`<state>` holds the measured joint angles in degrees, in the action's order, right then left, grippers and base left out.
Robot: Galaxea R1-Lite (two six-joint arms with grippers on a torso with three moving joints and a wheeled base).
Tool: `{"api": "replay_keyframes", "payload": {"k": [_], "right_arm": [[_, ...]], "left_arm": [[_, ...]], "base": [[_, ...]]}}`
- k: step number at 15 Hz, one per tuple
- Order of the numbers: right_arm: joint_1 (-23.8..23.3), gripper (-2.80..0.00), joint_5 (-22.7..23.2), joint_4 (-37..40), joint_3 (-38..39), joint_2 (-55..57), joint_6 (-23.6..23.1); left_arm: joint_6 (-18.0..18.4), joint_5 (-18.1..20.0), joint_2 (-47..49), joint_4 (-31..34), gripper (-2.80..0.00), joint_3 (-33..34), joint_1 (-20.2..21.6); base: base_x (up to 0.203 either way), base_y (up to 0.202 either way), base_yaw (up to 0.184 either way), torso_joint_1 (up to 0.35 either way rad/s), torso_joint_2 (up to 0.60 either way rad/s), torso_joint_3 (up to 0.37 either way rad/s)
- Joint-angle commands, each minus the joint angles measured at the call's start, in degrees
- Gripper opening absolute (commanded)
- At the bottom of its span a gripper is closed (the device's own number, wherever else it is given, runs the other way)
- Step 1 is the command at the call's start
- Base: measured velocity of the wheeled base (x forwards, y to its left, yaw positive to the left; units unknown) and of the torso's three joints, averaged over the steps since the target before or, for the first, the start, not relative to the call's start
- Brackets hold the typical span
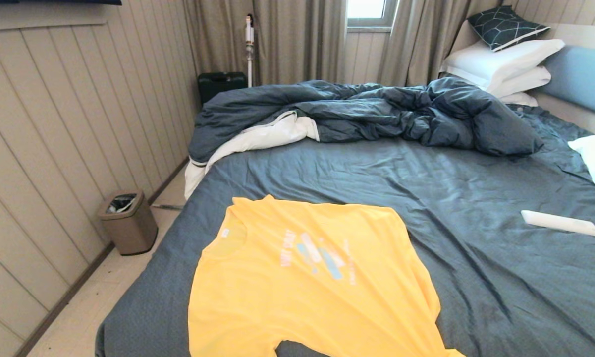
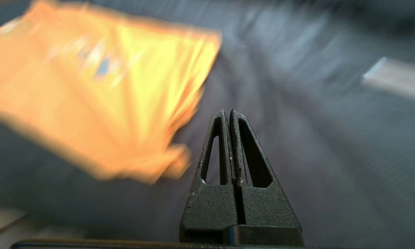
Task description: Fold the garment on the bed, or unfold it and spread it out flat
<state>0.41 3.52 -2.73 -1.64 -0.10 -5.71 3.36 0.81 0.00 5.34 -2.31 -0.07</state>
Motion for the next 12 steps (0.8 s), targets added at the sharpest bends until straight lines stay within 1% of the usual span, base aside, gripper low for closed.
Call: {"api": "replay_keyframes", "payload": {"k": [1,2,3,4,12], "right_arm": [[0.1,-2.8,-1.7,-2.5,1.3,0.1,-1.4],[0.1,-2.8,-2.6,0.5,1.6,0.1,1.1],[0.1,-2.8,-3.1,0.5,1.6,0.1,2.9],[0.1,-2.8,-3.3,0.5,1.6,0.1,3.7],[0.0,-2.8,-3.8,0.5,1.6,0.1,4.4]], "left_arm": [[-1.8,-0.7,0.2,-5.4,-2.8,1.9,0.0],[-2.1,-1.0,0.2,-5.2,-2.8,1.9,0.0],[-2.0,-0.9,0.2,-4.8,-2.8,1.8,0.0],[-2.0,-0.9,0.2,-4.9,-2.8,1.9,0.0],[-2.8,-1.2,0.2,-5.3,-2.8,2.0,0.0]], "base": [[0.0,0.0,0.0,0.0,0.0,0.0],[0.0,0.0,0.0,0.0,0.0,0.0],[0.0,0.0,0.0,0.0,0.0,0.0],[0.0,0.0,0.0,0.0,0.0,0.0],[0.0,0.0,0.0,0.0,0.0,0.0]]}}
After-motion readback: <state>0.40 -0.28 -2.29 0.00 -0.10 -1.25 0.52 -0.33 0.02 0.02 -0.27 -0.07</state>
